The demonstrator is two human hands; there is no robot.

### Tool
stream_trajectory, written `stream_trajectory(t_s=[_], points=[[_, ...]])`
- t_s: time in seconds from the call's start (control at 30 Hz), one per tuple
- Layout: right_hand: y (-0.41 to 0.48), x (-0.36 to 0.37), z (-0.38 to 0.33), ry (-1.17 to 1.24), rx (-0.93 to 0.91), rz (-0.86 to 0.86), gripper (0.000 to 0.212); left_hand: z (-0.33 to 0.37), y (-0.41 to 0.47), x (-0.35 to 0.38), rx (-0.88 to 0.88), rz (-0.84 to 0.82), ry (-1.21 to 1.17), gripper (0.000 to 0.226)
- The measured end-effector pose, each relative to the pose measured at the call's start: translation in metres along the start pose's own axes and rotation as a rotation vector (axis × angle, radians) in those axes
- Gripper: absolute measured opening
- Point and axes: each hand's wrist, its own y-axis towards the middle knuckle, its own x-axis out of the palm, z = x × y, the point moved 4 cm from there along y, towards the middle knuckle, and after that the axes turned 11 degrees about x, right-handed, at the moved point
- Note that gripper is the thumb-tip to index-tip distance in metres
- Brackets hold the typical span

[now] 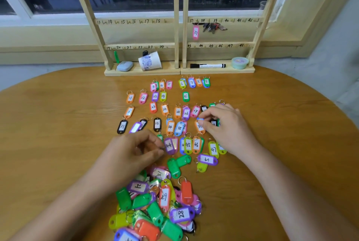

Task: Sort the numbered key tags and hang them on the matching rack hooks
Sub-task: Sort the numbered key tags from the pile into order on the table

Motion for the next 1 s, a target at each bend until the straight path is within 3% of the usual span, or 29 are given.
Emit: stream_trajectory(t_s=[0.33, 0.5, 0.73, 1.0], points=[[-0.080, -0.014, -0.002, -0.093, -0.063, -0.079, 0.007, 0.002, -0.007, 0.020, 0.173, -0.100, 0.135, 0.027], [-0.099, -0.012, 0.001, -0.166, -0.057, -0.061, 0.011, 0.007, 0.009, 0.019, 0.280, -0.207, 0.226, 0.026], [-0.101, -0.010, -0.001, -0.179, -0.030, -0.087, 0.015, 0.012, 0.019, 0.025, 0.274, -0.383, 0.335, 0.030], [-0.102, -0.014, -0.005, -0.114, -0.004, -0.141, 0.020, 0.014, 0.021, 0.025, 0.269, -0.429, 0.347, 0.023]])
